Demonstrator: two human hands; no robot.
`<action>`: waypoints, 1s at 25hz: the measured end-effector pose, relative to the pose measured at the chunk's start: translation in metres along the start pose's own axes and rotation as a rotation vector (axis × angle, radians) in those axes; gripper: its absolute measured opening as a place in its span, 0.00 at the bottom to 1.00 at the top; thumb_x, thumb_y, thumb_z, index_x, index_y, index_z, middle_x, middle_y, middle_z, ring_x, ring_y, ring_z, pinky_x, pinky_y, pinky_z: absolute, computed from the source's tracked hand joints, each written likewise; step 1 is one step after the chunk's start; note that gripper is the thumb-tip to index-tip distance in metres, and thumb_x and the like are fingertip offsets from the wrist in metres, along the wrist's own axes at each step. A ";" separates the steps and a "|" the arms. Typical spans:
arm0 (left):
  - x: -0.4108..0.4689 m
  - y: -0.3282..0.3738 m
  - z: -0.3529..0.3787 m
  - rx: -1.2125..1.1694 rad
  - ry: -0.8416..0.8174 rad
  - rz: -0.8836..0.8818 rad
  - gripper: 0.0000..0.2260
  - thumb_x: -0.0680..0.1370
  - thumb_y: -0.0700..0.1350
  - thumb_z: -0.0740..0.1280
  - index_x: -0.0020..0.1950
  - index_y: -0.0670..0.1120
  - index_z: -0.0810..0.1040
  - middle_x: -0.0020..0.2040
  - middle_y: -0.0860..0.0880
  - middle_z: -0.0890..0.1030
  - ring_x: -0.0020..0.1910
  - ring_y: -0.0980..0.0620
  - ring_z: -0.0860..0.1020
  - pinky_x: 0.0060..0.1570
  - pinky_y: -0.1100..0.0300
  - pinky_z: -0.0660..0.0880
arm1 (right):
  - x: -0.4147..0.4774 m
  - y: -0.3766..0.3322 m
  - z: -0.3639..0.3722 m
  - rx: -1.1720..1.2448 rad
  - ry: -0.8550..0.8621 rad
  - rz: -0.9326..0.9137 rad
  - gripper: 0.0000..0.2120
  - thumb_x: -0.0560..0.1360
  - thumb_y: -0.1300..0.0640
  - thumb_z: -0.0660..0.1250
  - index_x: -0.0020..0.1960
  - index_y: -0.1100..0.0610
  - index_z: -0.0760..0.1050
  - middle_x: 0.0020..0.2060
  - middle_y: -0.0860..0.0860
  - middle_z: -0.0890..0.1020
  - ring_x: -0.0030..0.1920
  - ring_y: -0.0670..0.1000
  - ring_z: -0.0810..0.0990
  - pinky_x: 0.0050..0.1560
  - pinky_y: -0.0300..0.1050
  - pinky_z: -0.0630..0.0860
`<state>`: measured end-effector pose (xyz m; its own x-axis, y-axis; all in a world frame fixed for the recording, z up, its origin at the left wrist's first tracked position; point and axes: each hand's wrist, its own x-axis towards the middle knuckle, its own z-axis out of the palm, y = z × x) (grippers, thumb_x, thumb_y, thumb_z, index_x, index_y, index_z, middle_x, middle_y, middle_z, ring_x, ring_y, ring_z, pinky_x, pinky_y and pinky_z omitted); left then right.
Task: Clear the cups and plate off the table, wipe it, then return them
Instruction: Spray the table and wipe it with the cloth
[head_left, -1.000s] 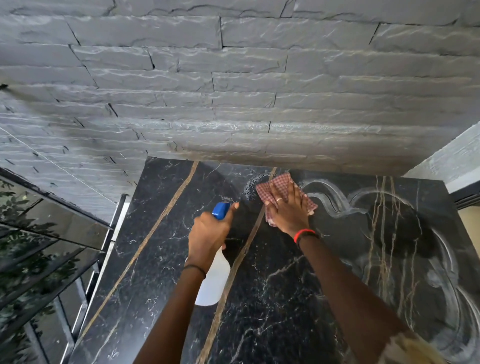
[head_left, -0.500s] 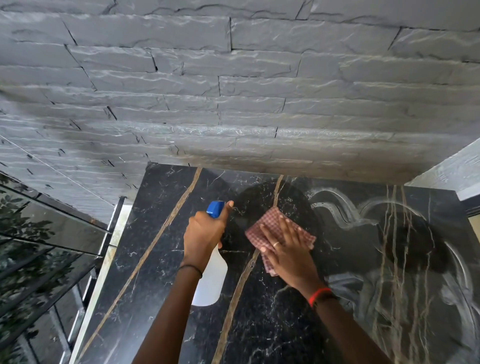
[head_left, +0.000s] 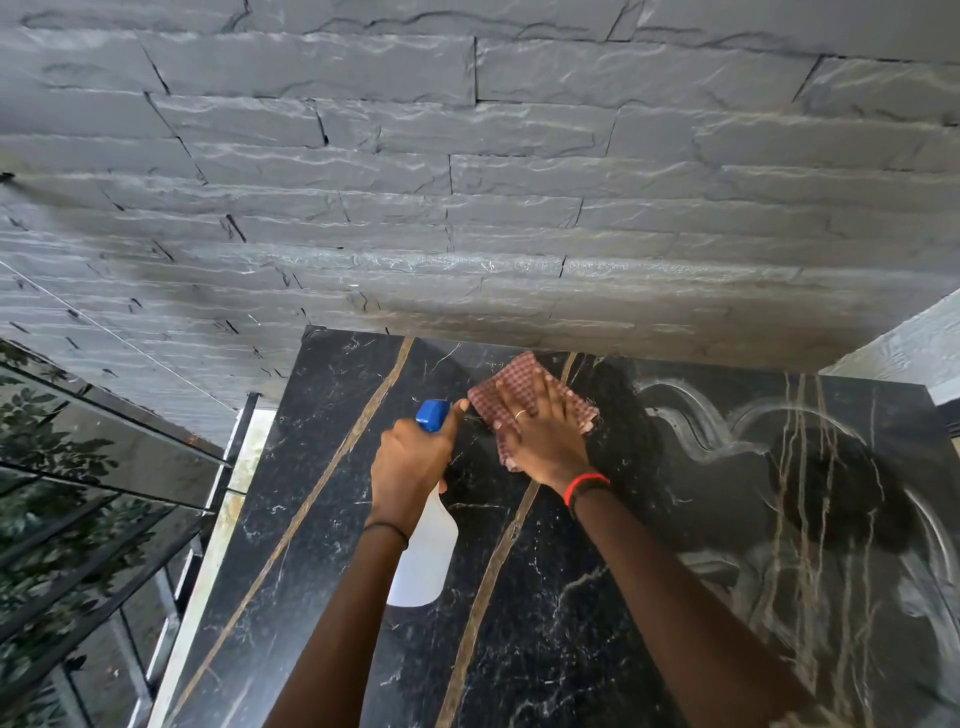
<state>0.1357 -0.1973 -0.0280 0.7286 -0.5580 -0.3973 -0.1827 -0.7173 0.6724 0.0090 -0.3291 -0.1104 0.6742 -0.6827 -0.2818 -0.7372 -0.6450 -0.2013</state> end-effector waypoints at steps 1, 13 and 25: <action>0.001 0.001 0.000 0.006 0.003 0.004 0.29 0.75 0.66 0.61 0.58 0.40 0.75 0.46 0.40 0.81 0.42 0.43 0.82 0.48 0.50 0.81 | -0.013 -0.005 0.007 -0.020 0.007 -0.036 0.27 0.81 0.39 0.44 0.77 0.43 0.43 0.76 0.57 0.37 0.77 0.59 0.38 0.75 0.61 0.39; 0.020 0.026 -0.002 0.033 0.138 0.023 0.29 0.74 0.67 0.62 0.47 0.40 0.78 0.37 0.43 0.81 0.33 0.47 0.80 0.37 0.58 0.77 | -0.080 0.006 0.030 -0.060 0.055 -0.088 0.27 0.80 0.39 0.49 0.75 0.40 0.42 0.76 0.56 0.41 0.77 0.57 0.39 0.75 0.57 0.38; 0.022 0.026 -0.002 0.017 0.143 0.039 0.28 0.76 0.66 0.59 0.48 0.40 0.78 0.37 0.43 0.83 0.33 0.48 0.81 0.40 0.57 0.80 | -0.073 0.012 0.020 -0.064 0.005 -0.081 0.28 0.76 0.35 0.37 0.74 0.37 0.35 0.75 0.54 0.33 0.76 0.56 0.34 0.74 0.55 0.34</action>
<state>0.1484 -0.2280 -0.0181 0.8072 -0.5214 -0.2769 -0.2231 -0.7037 0.6746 -0.0503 -0.2804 -0.1110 0.7318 -0.6289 -0.2626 -0.6760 -0.7188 -0.1625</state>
